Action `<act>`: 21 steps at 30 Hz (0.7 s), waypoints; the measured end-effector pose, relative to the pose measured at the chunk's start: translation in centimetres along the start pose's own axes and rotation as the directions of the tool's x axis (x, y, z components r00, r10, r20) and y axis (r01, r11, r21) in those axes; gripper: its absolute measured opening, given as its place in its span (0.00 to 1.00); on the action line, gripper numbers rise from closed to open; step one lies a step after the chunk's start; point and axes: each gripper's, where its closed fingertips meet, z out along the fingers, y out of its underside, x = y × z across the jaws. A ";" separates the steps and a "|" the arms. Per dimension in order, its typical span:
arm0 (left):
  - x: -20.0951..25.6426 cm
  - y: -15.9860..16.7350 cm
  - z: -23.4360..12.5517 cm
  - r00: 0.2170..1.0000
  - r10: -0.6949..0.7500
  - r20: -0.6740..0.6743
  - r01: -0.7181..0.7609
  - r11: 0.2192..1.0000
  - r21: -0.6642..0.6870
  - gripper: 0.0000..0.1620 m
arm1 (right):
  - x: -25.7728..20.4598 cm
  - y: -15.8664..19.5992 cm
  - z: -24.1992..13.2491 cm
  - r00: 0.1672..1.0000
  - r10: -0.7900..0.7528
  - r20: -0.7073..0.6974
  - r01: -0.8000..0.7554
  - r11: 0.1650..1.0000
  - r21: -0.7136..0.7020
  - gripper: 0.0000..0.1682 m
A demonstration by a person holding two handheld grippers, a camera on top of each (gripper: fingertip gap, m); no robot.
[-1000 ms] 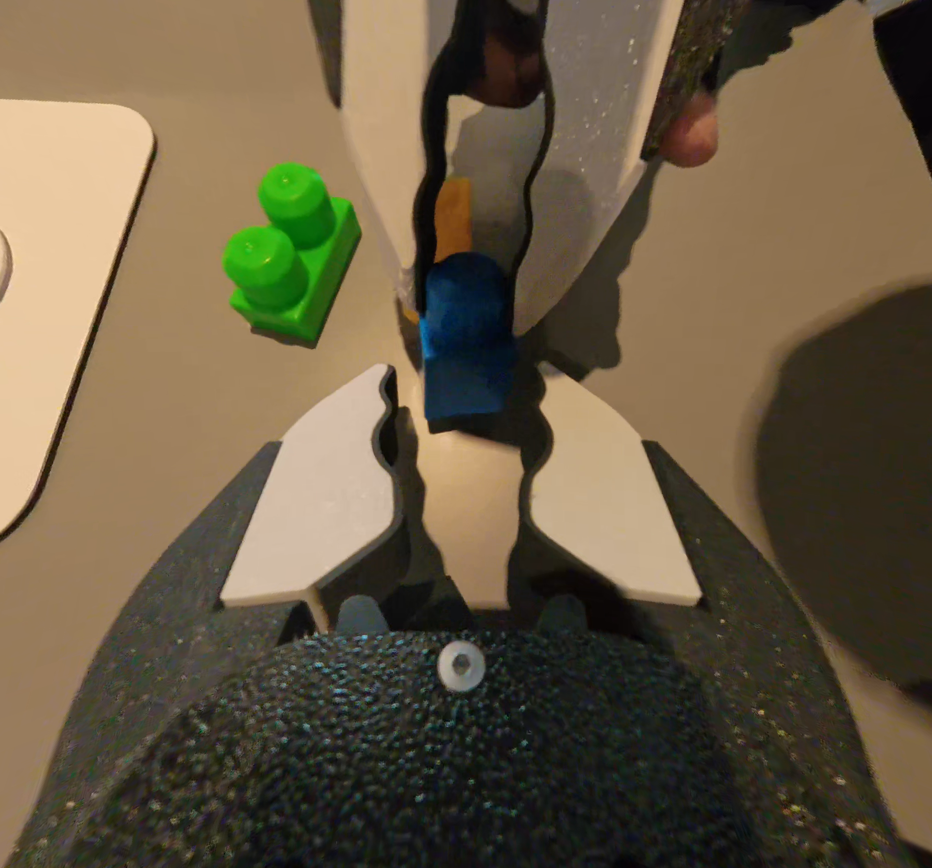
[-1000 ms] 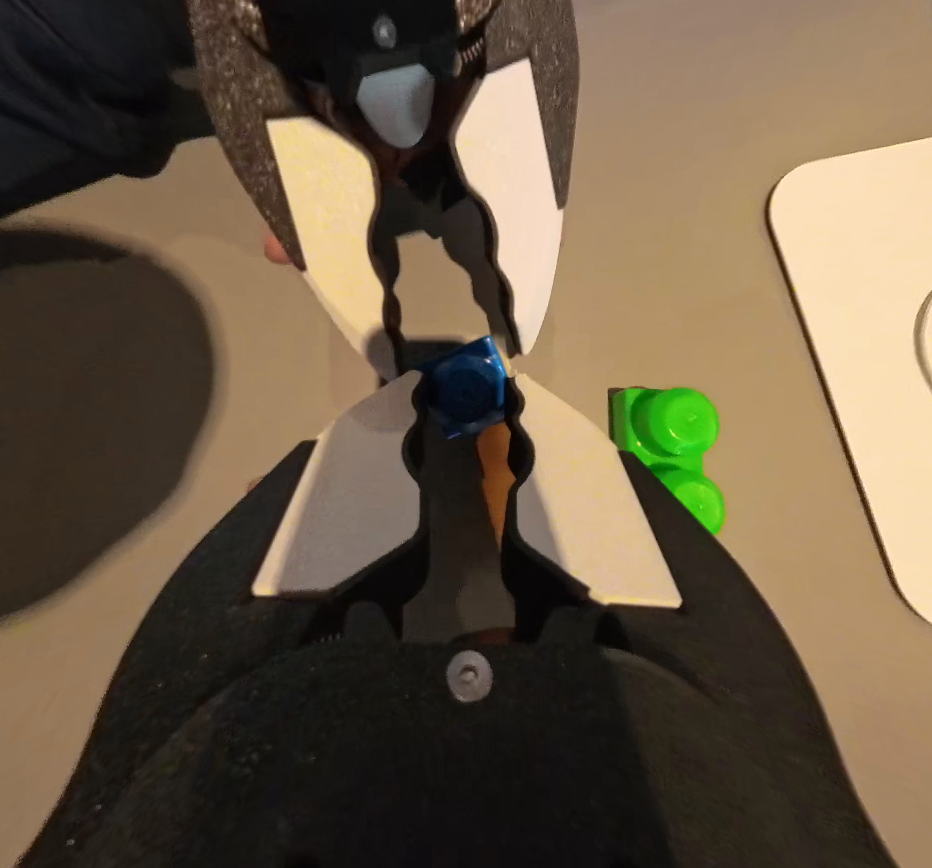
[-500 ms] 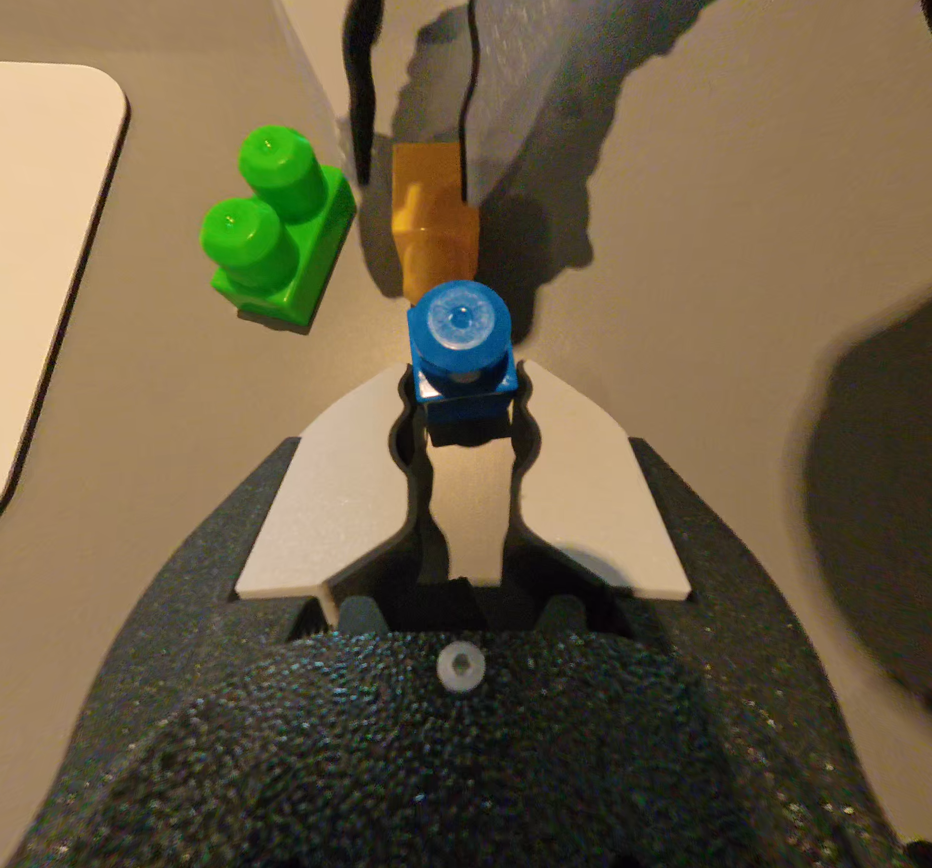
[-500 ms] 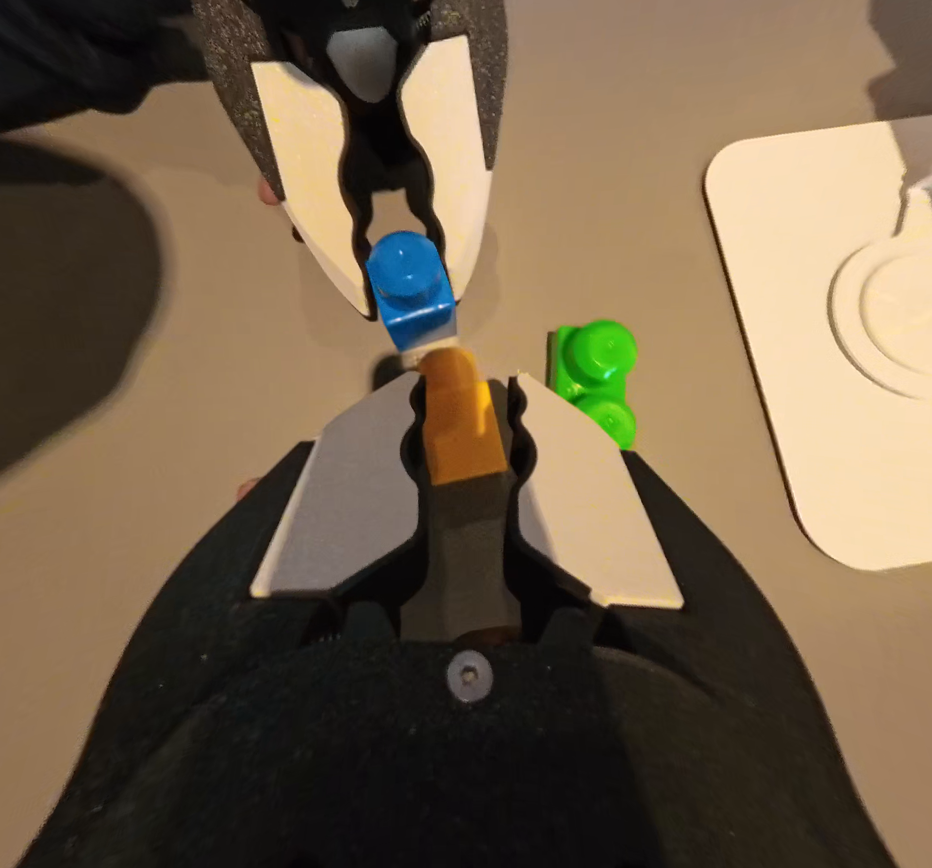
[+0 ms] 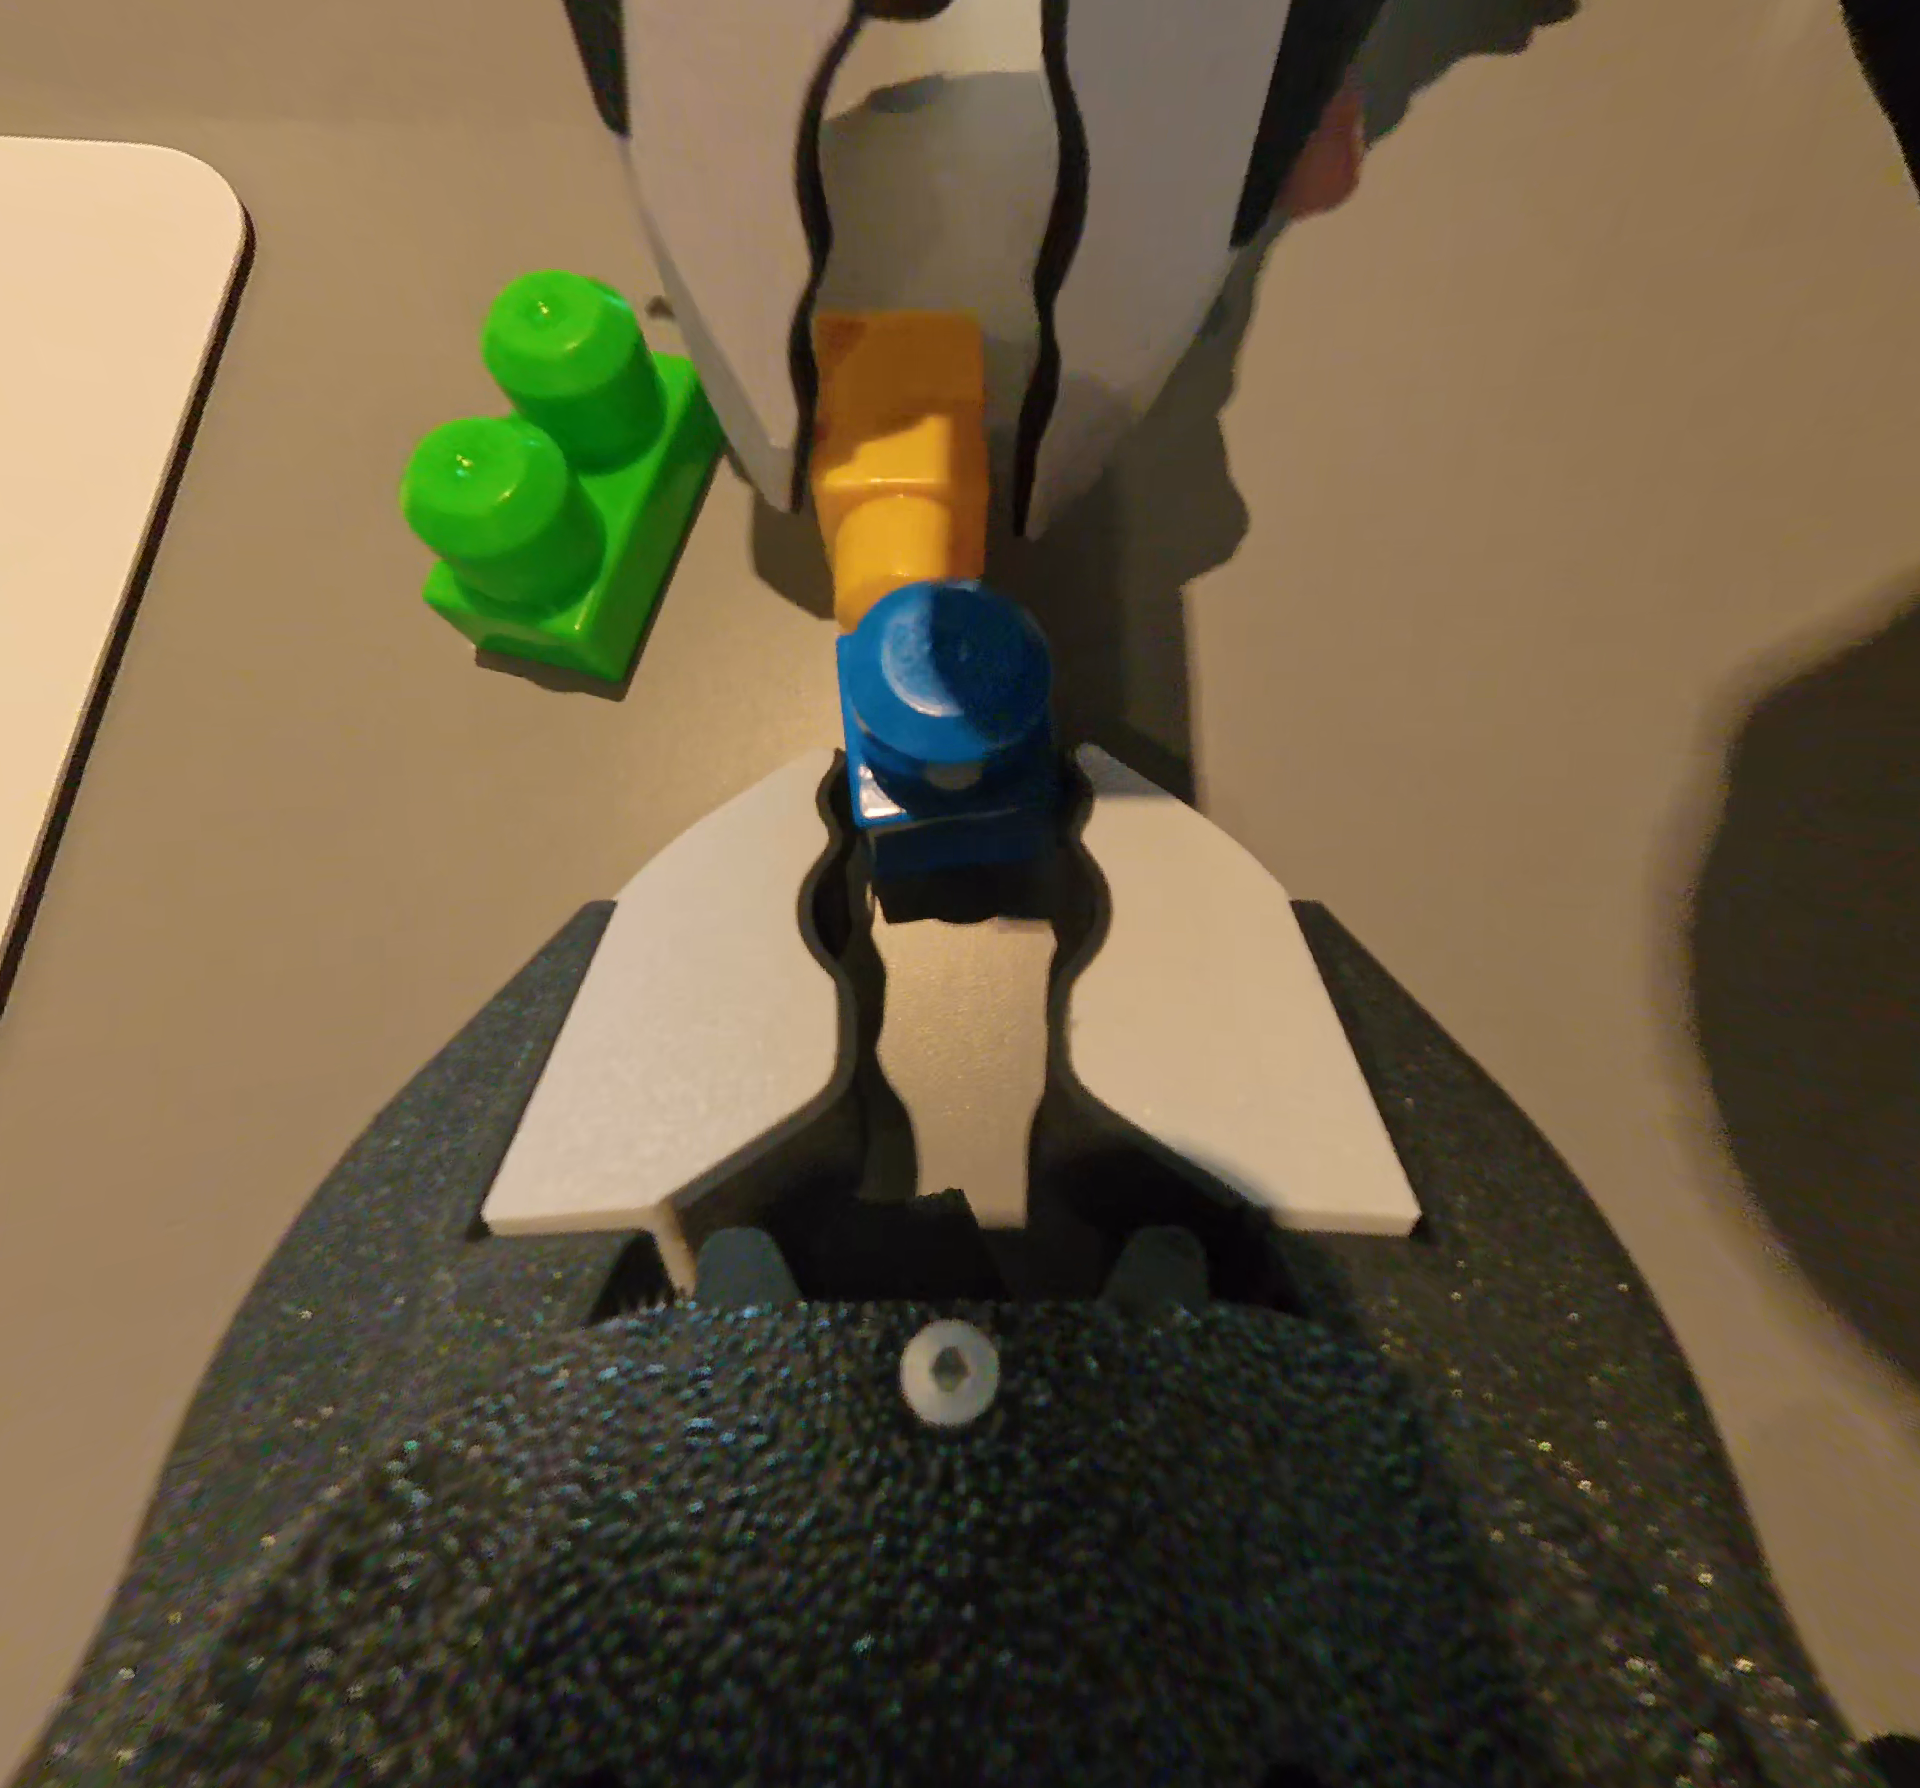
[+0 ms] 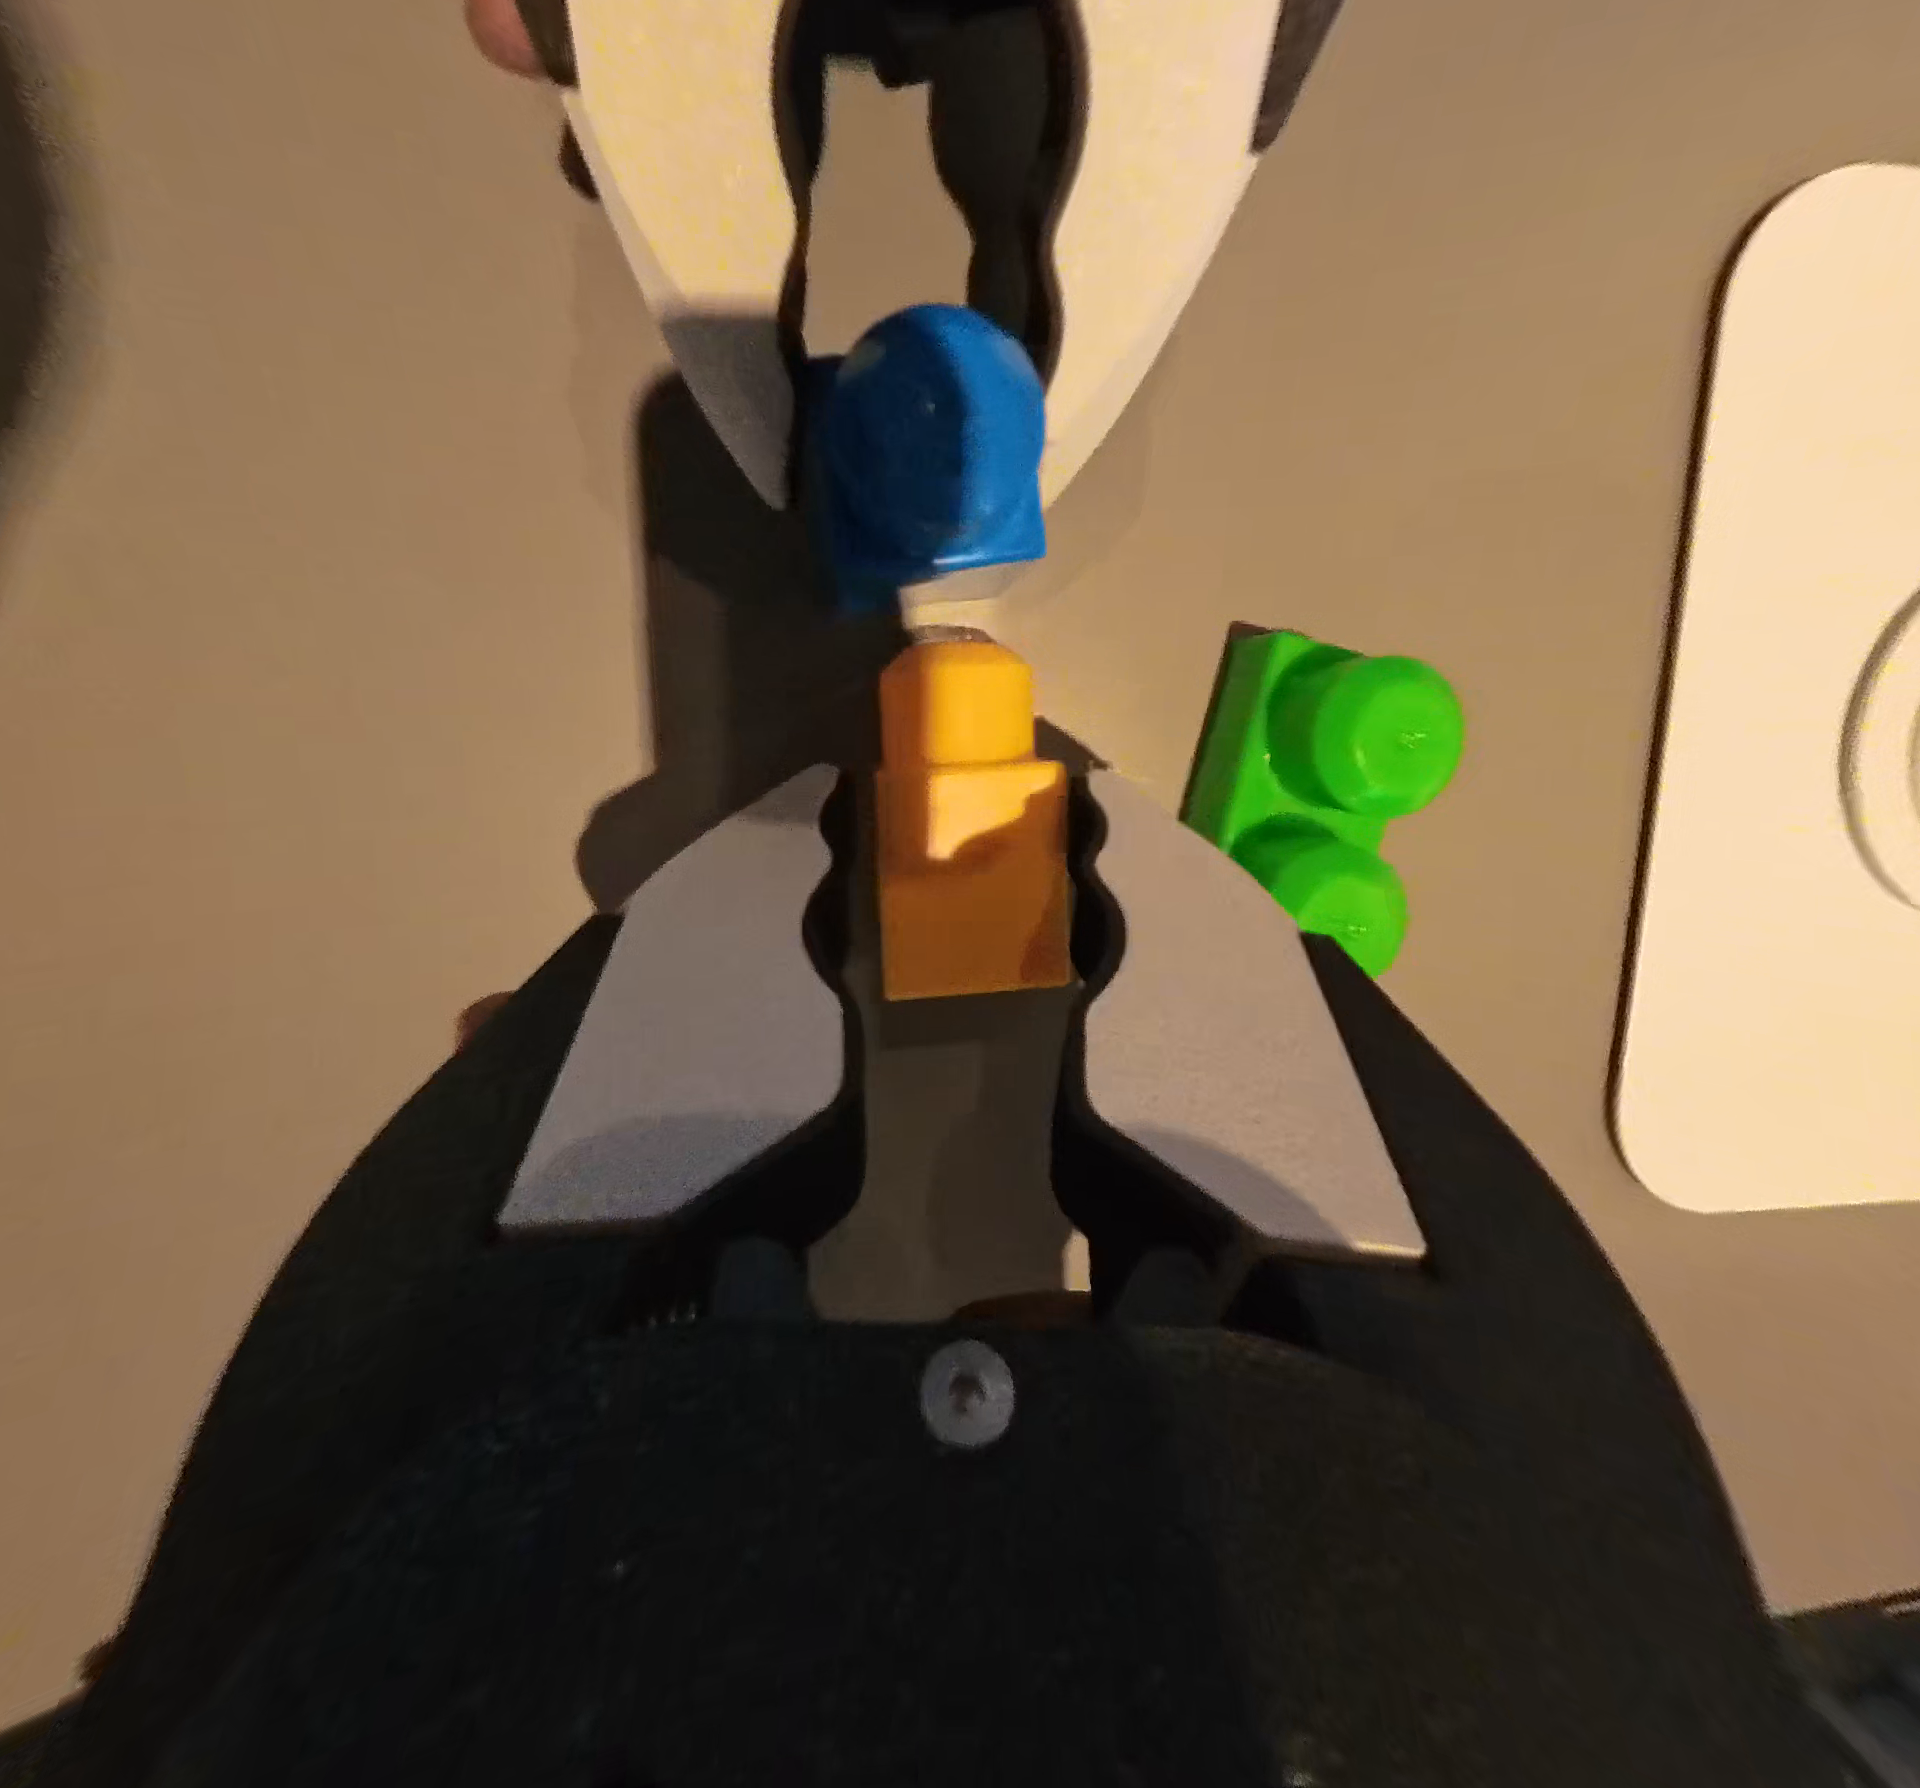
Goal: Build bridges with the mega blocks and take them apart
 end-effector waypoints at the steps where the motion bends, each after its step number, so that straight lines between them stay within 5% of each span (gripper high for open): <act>1: 0.0 0.0 0.0 1.000 -0.001 -0.001 0.001 1.000 0.000 0.23 | -0.2 0.3 0.3 1.000 -0.003 0.003 0.003 1.000 -0.019 0.22; 6: 0.0 0.0 0.0 1.000 -0.013 -0.011 0.013 1.000 0.002 0.23 | 0.2 0.3 0.9 0.997 0.076 -0.014 -0.076 0.997 0.008 0.22; 9: 0.0 0.5 0.1 1.000 -0.026 -0.011 0.025 0.999 -0.029 0.22 | 0.1 -0.5 0.6 0.984 0.171 0.038 -0.175 0.972 0.154 0.22; 16: 0.1 0.7 0.4 1.000 -0.020 -0.013 0.019 0.998 -0.053 0.22 | -0.6 -3.1 -2.1 0.948 0.246 0.204 -0.317 0.801 0.507 0.22; 21: 0.5 0.6 0.5 1.000 0.007 -0.030 -0.008 0.999 -0.051 0.22 | -0.7 -4.5 -2.6 0.934 0.231 0.273 -0.353 0.714 0.604 0.22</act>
